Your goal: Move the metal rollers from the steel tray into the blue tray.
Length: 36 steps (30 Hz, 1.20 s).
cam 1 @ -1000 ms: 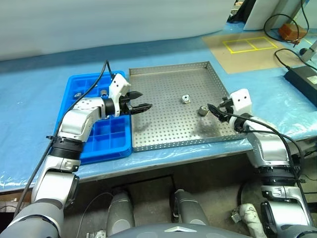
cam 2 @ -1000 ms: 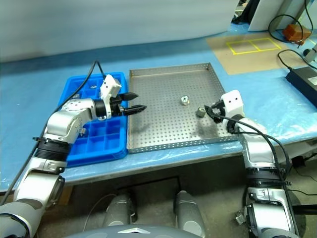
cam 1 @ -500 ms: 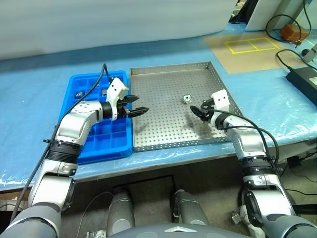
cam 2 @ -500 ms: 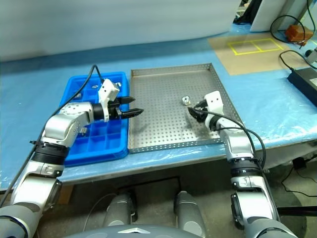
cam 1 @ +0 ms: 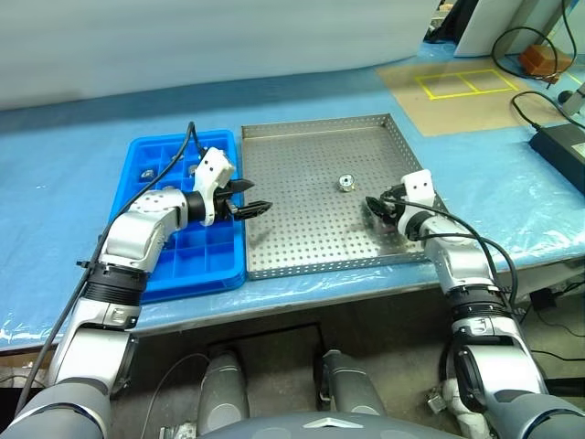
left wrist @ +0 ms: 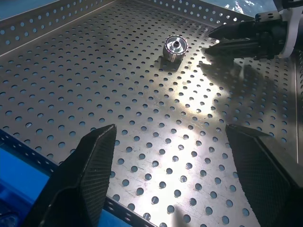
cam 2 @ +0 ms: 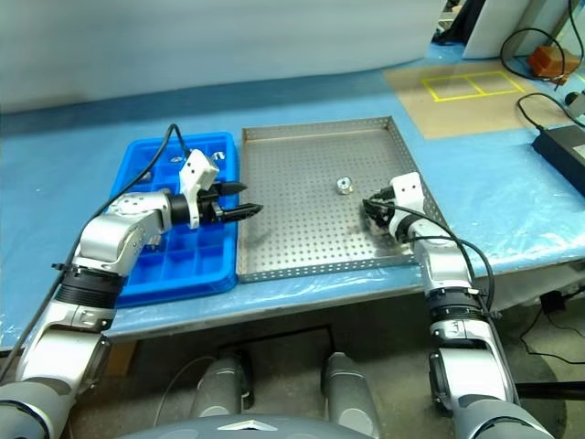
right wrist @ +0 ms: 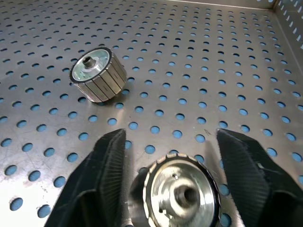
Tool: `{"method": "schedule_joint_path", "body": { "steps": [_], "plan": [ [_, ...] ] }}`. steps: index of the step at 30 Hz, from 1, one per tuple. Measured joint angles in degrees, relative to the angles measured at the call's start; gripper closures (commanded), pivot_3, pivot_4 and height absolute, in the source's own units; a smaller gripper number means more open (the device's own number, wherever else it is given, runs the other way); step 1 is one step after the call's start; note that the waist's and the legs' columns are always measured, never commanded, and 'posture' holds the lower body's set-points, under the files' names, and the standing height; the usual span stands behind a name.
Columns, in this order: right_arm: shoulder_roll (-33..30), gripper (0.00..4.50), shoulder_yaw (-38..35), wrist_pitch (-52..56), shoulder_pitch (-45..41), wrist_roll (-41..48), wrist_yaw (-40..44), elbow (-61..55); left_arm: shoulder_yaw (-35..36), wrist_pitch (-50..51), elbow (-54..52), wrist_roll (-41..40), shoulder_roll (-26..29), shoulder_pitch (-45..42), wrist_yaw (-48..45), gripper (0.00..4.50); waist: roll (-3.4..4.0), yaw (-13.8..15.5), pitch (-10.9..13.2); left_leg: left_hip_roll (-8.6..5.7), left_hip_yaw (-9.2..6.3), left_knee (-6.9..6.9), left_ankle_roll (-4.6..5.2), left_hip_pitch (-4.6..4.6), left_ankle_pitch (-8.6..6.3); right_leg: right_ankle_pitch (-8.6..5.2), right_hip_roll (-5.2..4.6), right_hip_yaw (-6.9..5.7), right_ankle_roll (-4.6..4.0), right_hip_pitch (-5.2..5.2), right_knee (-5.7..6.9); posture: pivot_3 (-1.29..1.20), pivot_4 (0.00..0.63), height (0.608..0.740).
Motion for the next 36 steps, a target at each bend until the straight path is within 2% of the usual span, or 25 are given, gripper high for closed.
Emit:
{"method": "schedule_joint_path", "body": {
  "steps": [1,2,16,23,28,30,36],
  "plan": [
    [0.03,2.72,0.13,-0.04,0.01,-0.02,0.01,-0.47,0.00,0.00,0.05,0.02,0.00,-0.03,0.00,0.60,0.00,-0.01,0.00,0.00,0.00,0.00,0.00,0.00,0.00,0.00,0.00,0.00,0.00,0.00,0.00,-0.28,0.150,0.740],
    [0.02,2.80,0.25,-0.03,-0.05,-0.17,-0.20,-0.63,-0.01,-0.01,0.06,0.04,-0.04,-0.09,-0.01,0.60,0.00,0.00,0.00,0.00,0.00,0.00,0.00,0.00,0.00,0.00,0.00,0.00,0.00,0.01,0.00,-0.28,0.150,0.740],
    [0.14,2.80,0.70,1.08,-0.45,-0.83,0.63,-1.49,0.64,0.28,-1.41,-0.21,2.71,-0.07,-0.78,0.60,0.01,0.01,0.02,0.01,0.00,-0.03,-0.01,-0.03,0.00,0.00,0.01,0.01,0.00,-0.07,0.00,-0.24,0.150,0.740],
    [0.52,2.80,6.16,8.78,-3.45,4.65,10.97,-20.29,6.10,2.14,-8.02,-2.23,9.13,1.36,-1.37,0.60,0.07,-0.04,0.06,0.04,0.02,-0.38,-0.08,-0.10,0.05,-0.03,0.07,0.00,-0.03,-0.27,-0.06,-0.17,0.150,0.740],
    [6.33,2.80,12.90,11.30,-10.82,6.63,16.87,-22.53,9.51,4.78,-13.62,-4.15,15.38,9.56,-3.42,0.60,0.05,0.33,0.07,0.04,0.03,-0.71,-0.24,-0.05,0.14,-0.08,0.08,-0.06,-0.11,-0.33,-0.10,-0.05,0.150,0.740],
    [11.80,2.80,16.09,9.97,-14.88,6.21,18.47,-16.55,13.20,6.05,-14.96,-4.91,19.08,13.78,-3.54,0.60,-0.05,0.29,0.12,0.06,-0.01,-0.83,-0.39,-0.08,0.24,-0.10,0.10,-0.08,-0.15,-0.46,-0.04,-0.02,0.150,0.740],
    [21.28,2.80,21.39,2.14,-21.59,2.95,21.53,-0.72,26.11,9.60,-19.33,-6.94,24.90,20.36,-1.69,0.60,-0.08,2.46,0.12,0.04,-0.08,-1.02,-0.50,-0.20,0.29,-0.18,0.03,-0.28,-0.25,-0.48,-0.15,0.13,0.150,0.740]
  ]
}}
